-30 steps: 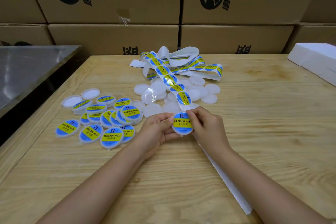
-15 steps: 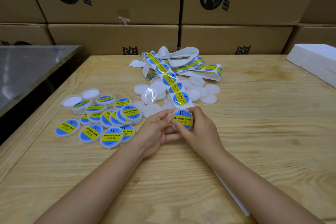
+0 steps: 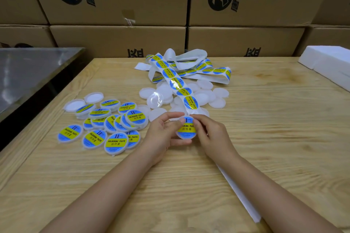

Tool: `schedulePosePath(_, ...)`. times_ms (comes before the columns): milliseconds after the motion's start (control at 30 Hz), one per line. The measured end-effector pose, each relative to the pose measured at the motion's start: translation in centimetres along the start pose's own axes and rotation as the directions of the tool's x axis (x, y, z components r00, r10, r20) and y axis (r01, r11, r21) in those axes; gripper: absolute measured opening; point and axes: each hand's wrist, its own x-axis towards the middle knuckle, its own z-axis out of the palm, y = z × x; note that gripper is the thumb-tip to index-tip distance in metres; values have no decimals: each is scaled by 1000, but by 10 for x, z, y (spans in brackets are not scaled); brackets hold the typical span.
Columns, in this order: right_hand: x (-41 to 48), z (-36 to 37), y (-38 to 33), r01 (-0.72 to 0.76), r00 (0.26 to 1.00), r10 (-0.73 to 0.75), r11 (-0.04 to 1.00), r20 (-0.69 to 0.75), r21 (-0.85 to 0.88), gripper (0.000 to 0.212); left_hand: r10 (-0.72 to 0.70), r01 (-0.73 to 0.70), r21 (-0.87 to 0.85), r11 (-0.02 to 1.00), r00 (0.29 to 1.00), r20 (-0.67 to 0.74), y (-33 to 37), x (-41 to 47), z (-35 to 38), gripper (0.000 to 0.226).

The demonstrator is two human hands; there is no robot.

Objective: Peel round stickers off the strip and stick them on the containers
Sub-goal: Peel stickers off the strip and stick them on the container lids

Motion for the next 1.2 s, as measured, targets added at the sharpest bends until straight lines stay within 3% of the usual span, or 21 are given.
schedulePosePath(233, -1, 3, -2, 11, 998, -8, 999, 61, -46, 20, 31, -13, 122, 992, 989, -147, -4, 0, 6, 7)
schedulePosePath(433, -3, 3, -2, 10, 988, -15, 999, 155, 32, 38, 58, -22, 157, 987, 972, -226, -5, 2, 8, 14)
schedulePosePath(533, -3, 4, 0, -51, 986, 40, 997, 161, 64, 65, 173, -107, 247, 963, 949, -264, -6, 0, 5, 11)
schedulePosePath(600, -1, 3, 0, -108, 994, 104, 989, 38, 97, 64, 313, -215, 303, 929, 890, -330, -1, 1, -2, 8)
schedulePosePath(667, 2, 0, 1, -152, 980, 161, 985, -118, 85, 52, 545, -322, 535, 781, 769, -334, 4, 3, -14, 10)
schedulePosePath(733, 5, -5, 5, -201, 961, 197, 980, -193, -2, 49, 720, -335, 777, 532, 662, -208, 10, 3, -25, 15)
schedulePosePath(800, 6, -10, 9, -228, 955, 206, 970, -211, -84, 51, 797, -299, 914, 274, 602, -42, 11, 4, -34, 18)
schedulePosePath(867, 6, -12, 12, -254, 958, 225, 953, -180, -163, 59, 809, -239, 965, 108, 585, 54, 12, 5, -41, 19)
schedulePosePath(1000, 7, -9, 19, -386, 920, 384, 842, -83, -376, 80, 808, -105, 994, 45, 588, 26, 17, 8, -52, 20)
schedulePosePath(1200, 7, -10, 20, -391, 907, 419, 805, -39, -446, 68, 758, 153, 988, 26, 642, -119, 15, 14, -61, 18)
